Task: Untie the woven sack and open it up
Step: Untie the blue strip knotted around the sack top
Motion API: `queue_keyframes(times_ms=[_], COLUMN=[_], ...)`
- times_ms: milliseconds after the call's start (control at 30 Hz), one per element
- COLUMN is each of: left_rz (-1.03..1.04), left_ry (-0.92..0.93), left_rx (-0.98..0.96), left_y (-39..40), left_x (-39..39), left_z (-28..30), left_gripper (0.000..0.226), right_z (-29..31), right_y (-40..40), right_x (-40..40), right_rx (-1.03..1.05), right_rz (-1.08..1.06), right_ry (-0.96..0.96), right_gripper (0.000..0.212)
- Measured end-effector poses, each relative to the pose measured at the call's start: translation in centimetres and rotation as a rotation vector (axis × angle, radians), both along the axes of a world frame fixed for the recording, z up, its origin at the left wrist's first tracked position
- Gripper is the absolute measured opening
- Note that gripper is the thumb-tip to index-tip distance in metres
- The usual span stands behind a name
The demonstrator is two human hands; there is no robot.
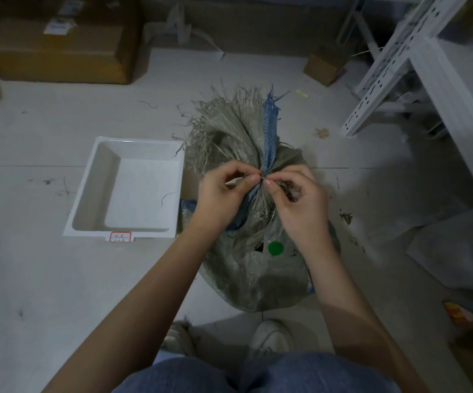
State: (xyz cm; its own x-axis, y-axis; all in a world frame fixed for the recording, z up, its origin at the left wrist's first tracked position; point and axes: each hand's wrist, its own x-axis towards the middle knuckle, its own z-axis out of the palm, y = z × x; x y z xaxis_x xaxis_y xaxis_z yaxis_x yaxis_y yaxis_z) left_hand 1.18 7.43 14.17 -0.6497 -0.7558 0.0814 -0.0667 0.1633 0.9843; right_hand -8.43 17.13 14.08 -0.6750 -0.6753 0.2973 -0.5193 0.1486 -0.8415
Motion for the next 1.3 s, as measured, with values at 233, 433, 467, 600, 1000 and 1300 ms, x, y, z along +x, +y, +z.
queue_keyframes(times_ms=[233, 433, 467, 600, 1000, 1300], left_rz=[0.057, 0.031, 0.034, 0.026, 0.06, 0.362], left_ry=[0.02, 0.02, 0.022, 0.009, -0.384, -0.251], left_rx=[0.117, 0.183, 0.195, 0.199, -0.149, 0.268], left_y=[-0.3, 0.0, 0.0, -0.1, -1.7, -4.5], left_x=[0.5, 0.7, 0.6, 0.5, 0.4, 3.7], left_z=[0.4, 0.7, 0.7, 1.1, 2.4, 5.3], left_gripper=[0.009, 0.008, 0.01, 0.022, 0.014, 0.021], right_z=[0.0, -0.2, -0.1, 0.0, 1.4, 3.3], right_y=[0.3, 0.4, 0.4, 0.4, -0.6, -2.4], right_x=[-0.4, 0.1, 0.1, 0.1, 0.9, 2.5], right_rx=[0.011, -0.024, -0.027, 0.001, 0.176, 0.284], right_rz=[-0.07, -0.099, -0.113, -0.116, 0.105, 0.16], right_ry=[-0.08, -0.197, -0.228, -0.315, 0.225, -0.415], right_gripper=[0.009, 0.007, 0.007, 0.014, 0.01, 0.012])
